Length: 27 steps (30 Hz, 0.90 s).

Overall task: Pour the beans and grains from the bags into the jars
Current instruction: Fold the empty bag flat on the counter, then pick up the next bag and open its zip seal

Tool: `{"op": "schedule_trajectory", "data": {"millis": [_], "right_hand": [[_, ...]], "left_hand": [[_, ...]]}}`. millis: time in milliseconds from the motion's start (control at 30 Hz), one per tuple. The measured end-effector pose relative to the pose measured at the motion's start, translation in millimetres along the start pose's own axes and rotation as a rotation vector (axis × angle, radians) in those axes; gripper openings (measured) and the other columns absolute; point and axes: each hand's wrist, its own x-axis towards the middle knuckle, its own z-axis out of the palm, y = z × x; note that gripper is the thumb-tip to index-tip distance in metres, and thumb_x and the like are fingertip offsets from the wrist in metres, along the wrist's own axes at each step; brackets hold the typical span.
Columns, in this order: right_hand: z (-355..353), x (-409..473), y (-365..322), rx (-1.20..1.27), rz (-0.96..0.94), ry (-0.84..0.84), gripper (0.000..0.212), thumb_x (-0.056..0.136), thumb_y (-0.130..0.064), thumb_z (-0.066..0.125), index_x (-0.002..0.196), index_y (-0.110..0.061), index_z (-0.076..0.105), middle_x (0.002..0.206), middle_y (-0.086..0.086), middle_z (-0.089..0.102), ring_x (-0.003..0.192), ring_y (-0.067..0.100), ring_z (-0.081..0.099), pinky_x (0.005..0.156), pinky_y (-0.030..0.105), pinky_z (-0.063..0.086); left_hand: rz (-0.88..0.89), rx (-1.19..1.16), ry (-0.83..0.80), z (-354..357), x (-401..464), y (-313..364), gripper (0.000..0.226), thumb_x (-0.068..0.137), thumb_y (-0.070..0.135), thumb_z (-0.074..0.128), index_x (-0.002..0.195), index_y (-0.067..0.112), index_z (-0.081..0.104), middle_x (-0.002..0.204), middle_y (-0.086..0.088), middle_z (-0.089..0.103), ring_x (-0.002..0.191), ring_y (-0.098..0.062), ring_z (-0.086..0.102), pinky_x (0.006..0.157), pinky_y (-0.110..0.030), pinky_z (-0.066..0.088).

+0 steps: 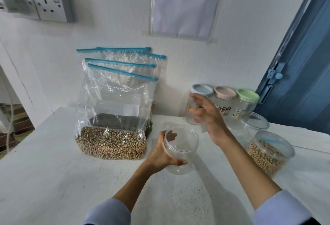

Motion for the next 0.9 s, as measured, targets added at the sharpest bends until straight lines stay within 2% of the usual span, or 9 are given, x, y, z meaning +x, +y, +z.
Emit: {"op": "schedule_trajectory", "data": {"millis": [133,200,267,367,433,567,667,833,900], "right_hand": [[-38,-14,38,0.836,0.283,0.186,0.070,0.048,-0.059,0.078,0.108,-0.027,0.061,0.124,0.010,0.058,0.114,0.036,0.056,0.095,0.054,0.042],[-50,-26,61,0.953,0.410,0.277,0.070,0.066,-0.064,0.064,0.123,-0.023,0.055,0.128,0.017,0.055,0.118,0.045,0.052,0.099,0.064,0.036],[-54,-37,78,0.945,0.511,0.302,0.051,0.087,-0.048,0.054,0.127,-0.018,0.048,0.122,0.021,0.055,0.107,0.046,0.059,0.091,0.064,0.045],[-49,-47,97,0.651,0.639,0.370,0.028,0.095,0.003,0.045,0.122,-0.003,0.047,0.101,0.023,0.063,0.069,0.033,0.071,0.060,0.044,0.060],[-47,-52,110,0.369,0.680,0.425,0.029,0.089,0.016,0.047,0.115,0.003,0.050,0.091,0.022,0.064,0.061,0.027,0.070,0.060,0.033,0.059],[-49,-54,123,-0.434,0.549,0.366,0.041,0.083,-0.008,0.071,0.120,0.000,0.054,0.106,0.016,0.061,0.096,0.027,0.062,0.083,0.028,0.046],[-51,-55,130,-0.757,0.453,0.282,0.051,0.085,-0.021,0.071,0.127,-0.002,0.051,0.127,0.018,0.044,0.122,0.033,0.040,0.097,0.033,0.037],[-47,-52,123,-1.201,0.408,0.174,0.049,0.088,-0.039,0.063,0.127,-0.012,0.050,0.132,0.010,0.039,0.124,0.028,0.034,0.095,0.032,0.037],[-47,-44,116,-1.257,0.346,0.156,0.047,0.089,-0.037,0.062,0.127,-0.015,0.049,0.133,0.009,0.038,0.125,0.027,0.033,0.096,0.032,0.036]], "left_hand": [[-0.020,0.009,0.017,2,-4,2,0.114,0.042,0.046,0.088,0.134,0.023,0.025,0.132,0.006,0.044,0.126,-0.008,0.043,0.094,-0.010,0.039],[-0.024,0.009,0.030,3,-5,2,0.116,0.040,0.047,0.088,0.135,0.022,0.025,0.133,0.004,0.044,0.126,-0.010,0.043,0.100,-0.017,0.038],[-0.034,0.016,0.042,5,-6,3,0.118,0.039,0.049,0.088,0.136,0.021,0.025,0.134,0.004,0.044,0.127,-0.011,0.043,0.104,-0.025,0.038],[-0.049,0.015,0.057,6,-7,6,0.122,0.036,0.053,0.090,0.136,0.023,0.026,0.134,0.005,0.044,0.127,-0.011,0.043,0.106,-0.031,0.039],[-0.064,0.017,0.062,7,-9,10,0.127,0.032,0.059,0.090,0.136,0.023,0.026,0.135,0.005,0.044,0.127,-0.010,0.043,0.104,-0.030,0.039],[-0.107,0.036,0.084,10,-14,17,0.132,0.028,0.063,0.088,0.138,0.026,0.025,0.139,0.007,0.039,0.129,-0.013,0.039,0.106,-0.031,0.037],[-0.143,0.069,0.101,13,-18,24,0.136,0.026,0.066,0.085,0.141,0.029,0.021,0.136,0.004,0.038,0.126,-0.016,0.039,0.101,-0.028,0.036],[-0.253,0.252,0.058,8,-26,41,0.147,0.030,0.068,0.084,0.148,0.020,0.009,0.144,-0.001,0.029,0.134,-0.021,0.030,0.111,-0.037,0.034],[-0.300,0.386,-0.002,-4,-27,51,0.141,0.048,0.051,0.089,0.151,0.017,0.000,0.154,-0.006,0.018,0.141,-0.026,0.022,0.116,-0.042,0.026]]}}
